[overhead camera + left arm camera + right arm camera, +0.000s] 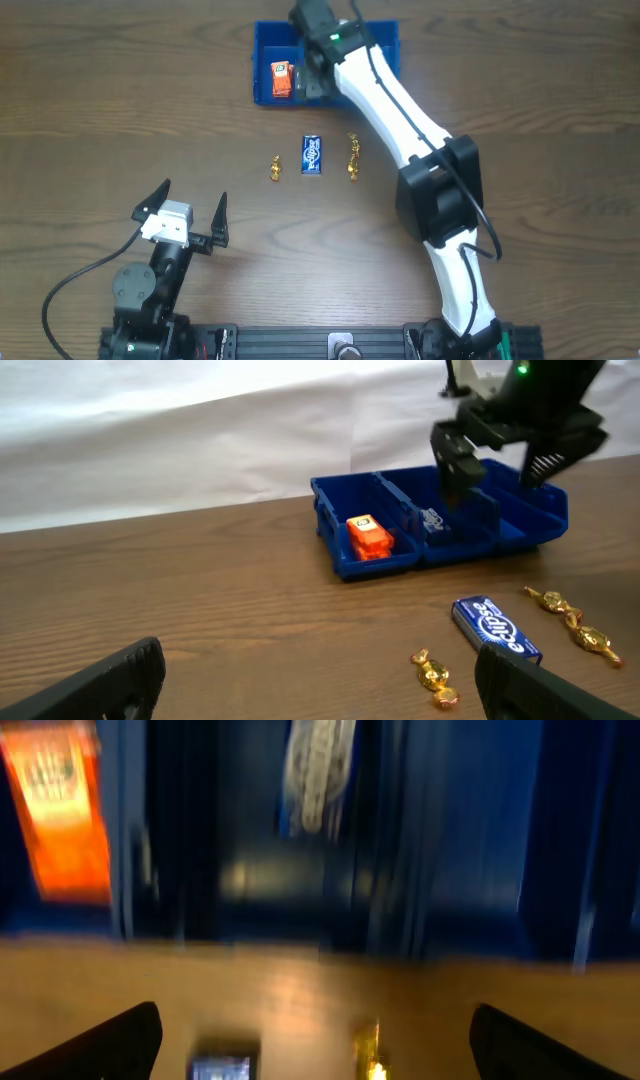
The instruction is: Sort Candies Into Trays
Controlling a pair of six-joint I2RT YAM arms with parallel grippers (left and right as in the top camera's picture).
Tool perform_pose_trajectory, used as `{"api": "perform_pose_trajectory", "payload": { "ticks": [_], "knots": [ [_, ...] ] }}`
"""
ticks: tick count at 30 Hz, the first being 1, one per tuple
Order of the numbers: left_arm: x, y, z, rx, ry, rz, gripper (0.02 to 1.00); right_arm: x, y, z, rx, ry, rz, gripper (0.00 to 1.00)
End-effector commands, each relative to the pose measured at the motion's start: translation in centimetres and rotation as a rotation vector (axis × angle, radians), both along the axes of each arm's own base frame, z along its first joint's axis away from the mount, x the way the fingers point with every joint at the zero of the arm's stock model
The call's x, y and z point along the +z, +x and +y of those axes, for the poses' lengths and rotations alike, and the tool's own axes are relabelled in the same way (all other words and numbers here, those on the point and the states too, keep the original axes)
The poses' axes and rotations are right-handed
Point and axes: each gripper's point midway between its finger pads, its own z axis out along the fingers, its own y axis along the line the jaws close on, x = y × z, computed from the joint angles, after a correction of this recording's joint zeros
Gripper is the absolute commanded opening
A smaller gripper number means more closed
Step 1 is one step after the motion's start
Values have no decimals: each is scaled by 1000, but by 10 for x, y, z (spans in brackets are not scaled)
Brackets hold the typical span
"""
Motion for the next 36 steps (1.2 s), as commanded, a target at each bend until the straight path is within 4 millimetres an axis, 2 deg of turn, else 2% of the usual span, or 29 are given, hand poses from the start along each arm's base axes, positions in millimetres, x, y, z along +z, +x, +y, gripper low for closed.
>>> {"api": "perform_pose_trajectory", "payload": {
  "ticks": [1,6,19,28,34,36],
  "knots": [
    [-17,-1,0,-4,12,55,993,11,-43,23,14,66,118,998],
    [-17,-1,0,-4,12,55,996,-6,-62,37,35,47,156,998],
    [-17,-1,0,-4,12,55,996,-63,-95,40,-37,56,269,1000],
    [-17,-1,0,-4,12,55,996,-80,-103,43,-71,58,275,998],
    [-17,-1,0,-4,12,55,996,-84,-104,46,-65,60,271,842],
    [-17,-1,0,-4,12,55,996,-84,-105,46,-64,59,271,715]
  ]
}}
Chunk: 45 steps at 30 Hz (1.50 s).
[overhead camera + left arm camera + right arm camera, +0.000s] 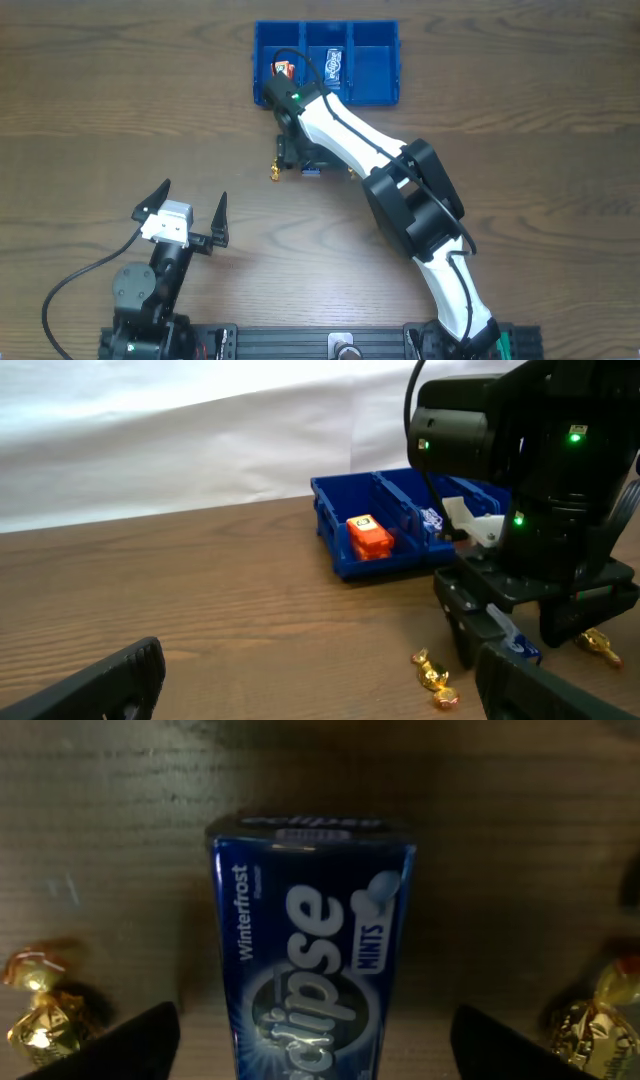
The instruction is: Sort Candies Into Trays
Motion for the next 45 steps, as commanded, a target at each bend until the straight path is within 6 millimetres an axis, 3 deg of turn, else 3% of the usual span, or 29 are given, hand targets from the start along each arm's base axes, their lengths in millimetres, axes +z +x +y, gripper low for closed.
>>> {"api": "perform_pose_trajectory", "payload": {
  "ticks": [1,5,7,12,21,26,29,30,35,40,45],
  "knots": [
    [-17,-1,0,-4,12,55,996,9,1,2,-8,12,-20,665],
    [-17,-1,0,-4,12,55,996,9,2,1,-11,6,-25,439],
    [-17,-1,0,-4,12,55,996,9,2,1,-11,7,-26,391],
    [-17,-1,0,-4,12,55,996,9,2,2,-11,8,-27,292],
    [-17,-1,0,-4,12,55,996,17,8,0,-8,-3,-59,242],
    [-17,-1,0,-4,12,55,996,68,31,-1,-1,-15,-187,242],
    [-17,-1,0,-4,12,55,996,121,51,3,28,9,-313,240],
    [-17,-1,0,-4,12,55,996,151,61,1,15,4,-382,237],
    [-17,-1,0,-4,12,55,996,231,92,-6,15,22,-592,242],
    [-17,-1,0,-4,12,55,996,256,128,-15,6,48,-722,242],
    [-17,-1,0,-4,12,55,996,248,153,-26,-28,34,-759,240]
  ]
}}
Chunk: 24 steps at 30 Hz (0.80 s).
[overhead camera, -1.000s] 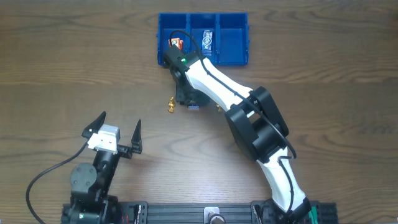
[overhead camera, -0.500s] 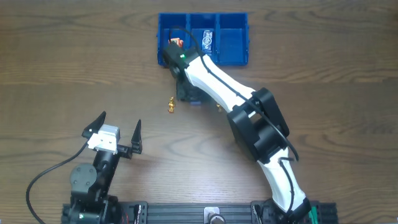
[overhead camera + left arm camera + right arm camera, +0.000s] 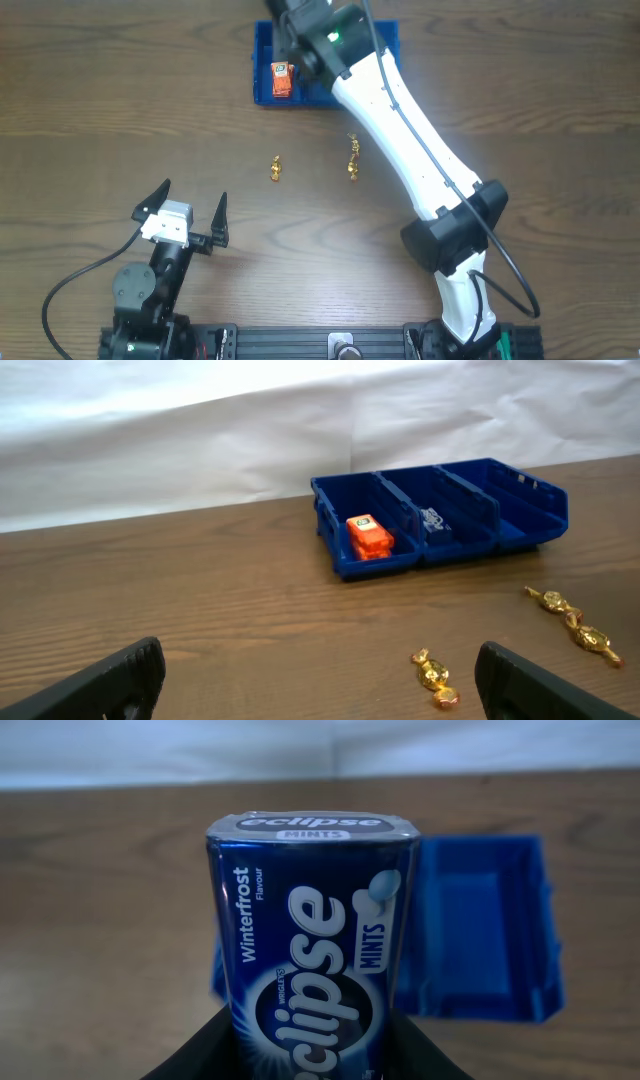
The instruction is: Sort Candies Into Trays
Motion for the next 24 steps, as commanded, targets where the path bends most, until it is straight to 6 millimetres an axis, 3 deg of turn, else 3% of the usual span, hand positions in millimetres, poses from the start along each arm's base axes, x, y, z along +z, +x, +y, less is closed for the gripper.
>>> {"api": "perform_pose_trajectory", "payload": {
  "ticks": [1,6,14,24],
  "knots": [
    [-17,-1,0,-4,12,55,996,-25,29,-21,-36,-82,-8,242],
    [-17,-1,0,-4,12,55,996,-65,46,-26,-27,-138,43,242],
    [-17,-1,0,-4,12,55,996,-121,51,-24,-8,-150,149,242],
    [-17,-1,0,-4,12,55,996,-162,56,-28,-12,-173,215,240]
  ]
}}
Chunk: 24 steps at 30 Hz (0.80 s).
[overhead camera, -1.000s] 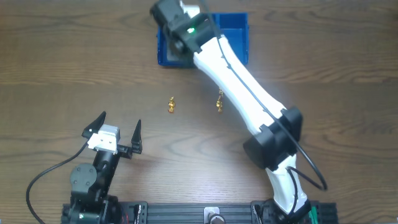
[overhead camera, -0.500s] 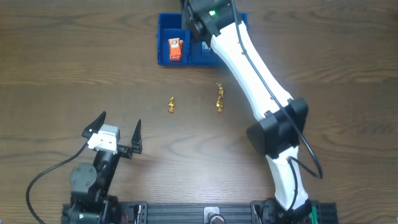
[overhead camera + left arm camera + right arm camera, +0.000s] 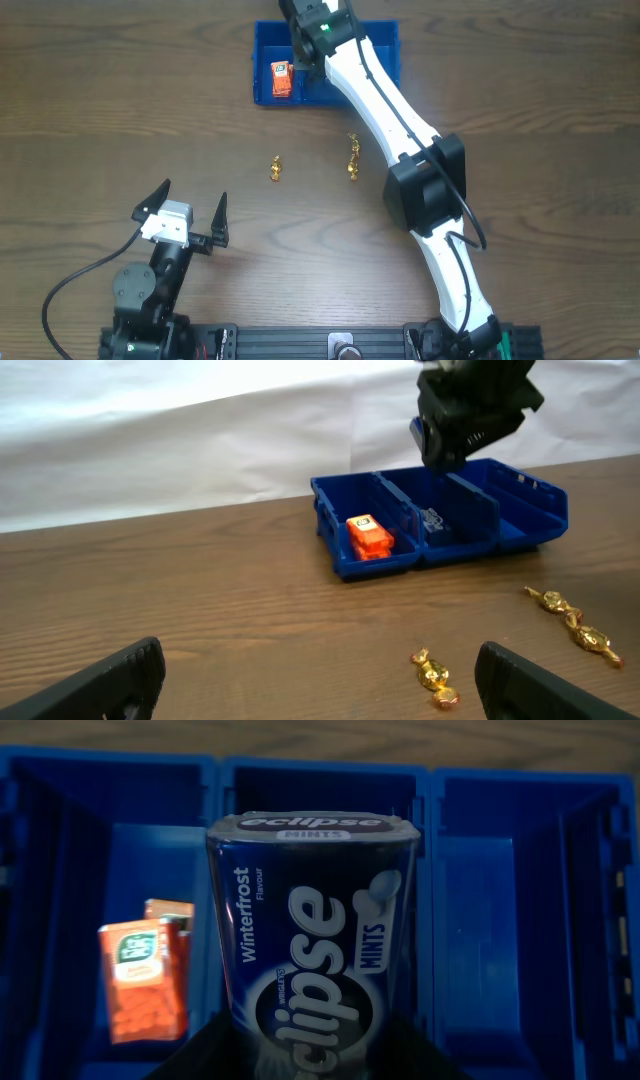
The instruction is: Sort Candies Into Trays
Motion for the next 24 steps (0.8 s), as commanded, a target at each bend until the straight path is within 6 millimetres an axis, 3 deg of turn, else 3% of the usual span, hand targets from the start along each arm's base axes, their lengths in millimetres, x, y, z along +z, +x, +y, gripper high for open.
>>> {"api": "perform_pose_trajectory", "payload": {
  "ticks": [1,8,10,12,13,14,15,16,24],
  "knots": [
    [-17,-1,0,-4,12,55,996,-21,4,-6,-1,-17,33,240],
    [-17,-1,0,-4,12,55,996,-21,4,-6,-3,-14,36,240],
    [-17,-1,0,-4,12,55,996,-22,3,-6,-2,-15,38,281],
    [-17,-1,0,-4,12,55,996,-22,3,-7,-3,-16,40,424],
    [-17,-1,0,-4,12,55,996,-22,3,-7,-3,-17,41,577],
    [-17,-1,0,-4,12,55,996,-22,3,-7,-3,-17,42,814],
    [-17,-1,0,-4,12,55,996,-22,3,-7,-3,-18,43,950],
    [-17,-1,0,-4,12,55,996,-22,2,-7,-2,-18,43,998],
    [-17,-1,0,-4,12,55,996,-23,0,-8,-6,-21,52,1000]
  ]
}}
